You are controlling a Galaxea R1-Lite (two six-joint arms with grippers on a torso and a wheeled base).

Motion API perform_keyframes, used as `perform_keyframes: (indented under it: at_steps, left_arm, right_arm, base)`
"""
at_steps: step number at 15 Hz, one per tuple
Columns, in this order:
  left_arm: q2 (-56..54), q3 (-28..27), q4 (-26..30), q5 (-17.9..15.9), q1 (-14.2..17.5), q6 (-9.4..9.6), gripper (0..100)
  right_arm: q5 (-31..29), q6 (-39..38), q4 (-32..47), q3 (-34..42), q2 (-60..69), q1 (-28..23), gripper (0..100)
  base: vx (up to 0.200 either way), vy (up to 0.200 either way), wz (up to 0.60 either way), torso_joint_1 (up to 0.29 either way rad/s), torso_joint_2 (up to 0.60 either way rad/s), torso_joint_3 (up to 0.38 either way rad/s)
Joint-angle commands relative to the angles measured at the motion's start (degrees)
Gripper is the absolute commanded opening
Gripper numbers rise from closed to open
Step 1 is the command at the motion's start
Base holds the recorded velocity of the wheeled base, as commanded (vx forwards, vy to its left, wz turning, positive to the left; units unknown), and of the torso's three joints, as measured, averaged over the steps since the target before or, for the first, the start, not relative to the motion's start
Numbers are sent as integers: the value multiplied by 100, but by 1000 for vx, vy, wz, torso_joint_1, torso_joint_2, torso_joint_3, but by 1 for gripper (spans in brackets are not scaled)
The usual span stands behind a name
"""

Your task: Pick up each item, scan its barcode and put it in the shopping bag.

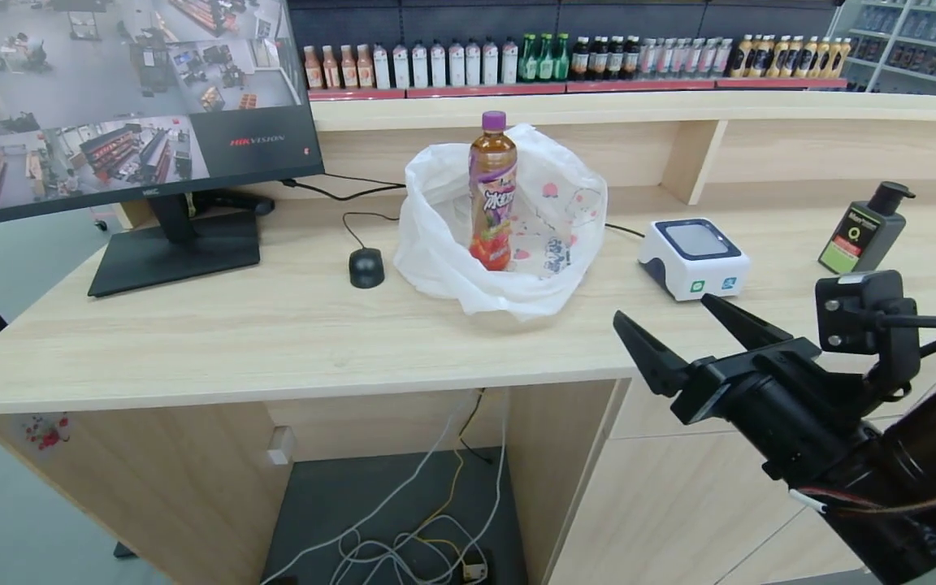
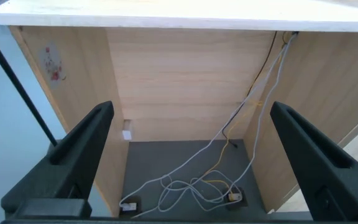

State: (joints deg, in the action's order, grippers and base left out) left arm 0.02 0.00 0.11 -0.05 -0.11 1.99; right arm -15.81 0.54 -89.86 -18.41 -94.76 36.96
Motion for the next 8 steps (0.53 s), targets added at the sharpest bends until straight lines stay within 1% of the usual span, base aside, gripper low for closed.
perform_keyframes:
  at_steps: [1,2,4,5,6,8]
  left_arm:
    - [-2,0,7,-4,2,3,100]
    - [-2,0,7,5,2,-5,100]
    - [-2,0,-2,5,2,-67,100]
    - [-2,0,-2,5,2,-120,100]
    - [-2,0,-2,5,11,-216,100]
    - [-2,0,-2,5,11,-234,100]
  right_arm:
    - [-1,8,-14,39,107,-14,100]
    - [17,69,-14,30,124,-154,100]
    - [34,236,-14,39,203,-198,100]
    - [34,263,-14,92,265,-198,100]
    - [34,272,-14,136,353,-216,100]
    - [34,272,-14,276,476,-348,100]
  base:
    - [0,-200,0,12,2,-2]
    - [0,-200,0,-2,-2,2]
    - [0,-200,0,3,-2,5]
    - [0,-200,0,32,17,-2]
    - [0,-200,0,7,7,2]
    - [0,-200,0,-5,0,5]
